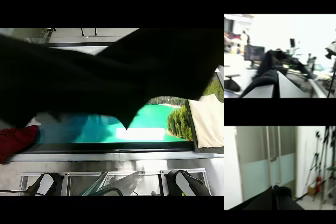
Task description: Fold the shirts.
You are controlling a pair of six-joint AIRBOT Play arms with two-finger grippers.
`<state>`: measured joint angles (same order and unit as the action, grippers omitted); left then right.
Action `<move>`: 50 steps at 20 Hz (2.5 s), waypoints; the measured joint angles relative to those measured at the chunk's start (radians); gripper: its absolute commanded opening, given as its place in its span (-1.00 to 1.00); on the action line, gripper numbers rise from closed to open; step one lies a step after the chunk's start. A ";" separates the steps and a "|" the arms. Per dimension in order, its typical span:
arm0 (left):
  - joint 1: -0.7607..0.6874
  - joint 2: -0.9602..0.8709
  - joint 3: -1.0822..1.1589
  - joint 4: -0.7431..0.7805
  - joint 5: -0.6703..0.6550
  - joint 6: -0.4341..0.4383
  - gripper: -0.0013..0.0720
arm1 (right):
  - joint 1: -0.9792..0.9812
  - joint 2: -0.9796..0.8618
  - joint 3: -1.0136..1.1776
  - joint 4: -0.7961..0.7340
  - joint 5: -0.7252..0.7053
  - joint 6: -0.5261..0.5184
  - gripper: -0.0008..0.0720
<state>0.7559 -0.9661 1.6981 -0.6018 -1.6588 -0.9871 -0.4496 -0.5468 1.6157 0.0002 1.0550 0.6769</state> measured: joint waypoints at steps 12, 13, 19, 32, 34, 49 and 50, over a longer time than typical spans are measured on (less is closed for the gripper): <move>-0.538 -0.429 -0.101 1.007 0.137 -0.132 -0.92 | 0.174 -0.443 -0.087 -0.290 0.061 0.080 -0.91; -0.563 -0.493 -0.128 1.072 0.171 -0.138 -0.92 | 0.203 -0.523 -0.105 -0.326 0.031 0.087 -0.91; -0.576 -0.845 -0.088 1.166 0.260 -0.152 0.19 | 0.275 -0.924 -0.139 -0.277 -0.157 0.080 -0.13; -0.452 -0.856 0.130 1.282 -0.065 -0.386 0.80 | 0.032 -0.805 -0.166 -0.536 0.074 0.233 -0.14; -0.445 -0.743 -0.020 1.400 -0.052 -0.385 0.80 | -0.021 -0.753 -0.219 -0.595 0.148 0.253 -0.14; -0.537 -0.377 -1.003 1.564 0.396 -0.318 0.80 | -0.139 -0.649 -0.463 -0.689 0.267 0.277 -0.14; -0.549 -0.375 -1.012 1.559 0.410 -0.319 0.80 | -0.140 -0.649 -0.464 -0.689 0.268 0.277 -0.14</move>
<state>0.2070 -1.3407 0.6857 0.9573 -1.2484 -1.3064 -0.5892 -1.1957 1.1515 -0.6891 1.3231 0.9539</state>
